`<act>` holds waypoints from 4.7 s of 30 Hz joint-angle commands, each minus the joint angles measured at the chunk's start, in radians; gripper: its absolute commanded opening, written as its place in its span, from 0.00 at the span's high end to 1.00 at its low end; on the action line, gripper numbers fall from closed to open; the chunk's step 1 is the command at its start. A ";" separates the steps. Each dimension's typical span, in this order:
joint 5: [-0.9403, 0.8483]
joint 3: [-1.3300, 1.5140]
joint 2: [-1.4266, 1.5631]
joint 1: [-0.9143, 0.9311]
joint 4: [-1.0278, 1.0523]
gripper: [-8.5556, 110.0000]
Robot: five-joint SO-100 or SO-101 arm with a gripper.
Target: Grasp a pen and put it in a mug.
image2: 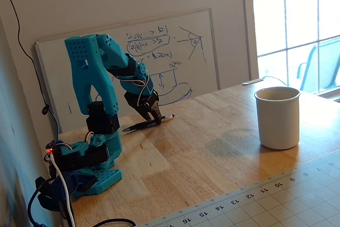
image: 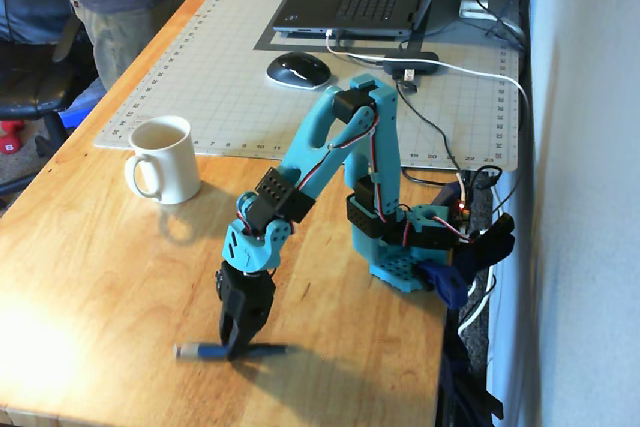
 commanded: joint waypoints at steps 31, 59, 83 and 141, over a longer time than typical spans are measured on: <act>-0.005 -0.023 0.492 0.298 -0.103 0.90; -0.005 -0.023 0.511 0.877 -0.914 0.90; -0.407 -0.235 -0.014 1.071 -1.232 0.90; -1.479 0.117 0.940 0.969 0.578 0.79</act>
